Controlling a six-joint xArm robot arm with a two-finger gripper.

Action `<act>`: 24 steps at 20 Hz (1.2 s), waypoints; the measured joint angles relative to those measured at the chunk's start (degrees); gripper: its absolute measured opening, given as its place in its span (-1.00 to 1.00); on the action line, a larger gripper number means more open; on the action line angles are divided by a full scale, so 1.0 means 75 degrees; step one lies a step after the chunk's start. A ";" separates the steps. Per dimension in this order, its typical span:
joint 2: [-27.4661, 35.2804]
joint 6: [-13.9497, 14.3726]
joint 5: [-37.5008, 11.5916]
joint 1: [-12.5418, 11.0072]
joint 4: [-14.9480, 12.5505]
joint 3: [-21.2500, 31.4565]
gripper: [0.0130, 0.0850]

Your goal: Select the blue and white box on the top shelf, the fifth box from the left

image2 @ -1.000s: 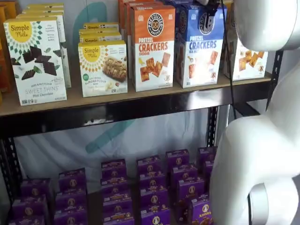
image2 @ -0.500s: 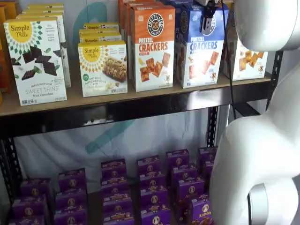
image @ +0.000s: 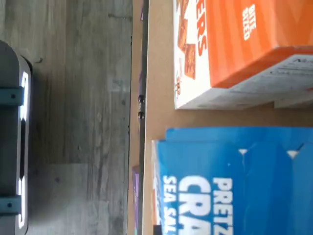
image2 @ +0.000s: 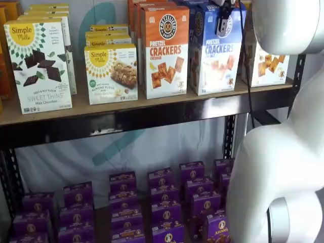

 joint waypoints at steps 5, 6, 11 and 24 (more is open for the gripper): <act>-0.0048 -0.0008 -0.0037 -0.0052 0.0135 0.0020 0.11; -0.0062 -0.0008 -0.0016 -0.0058 0.0148 0.0013 0.11; -0.0301 -0.0025 0.0194 -0.0110 0.0201 0.0090 0.11; -0.1733 -0.0346 0.1492 -0.0528 0.0230 0.0843 0.11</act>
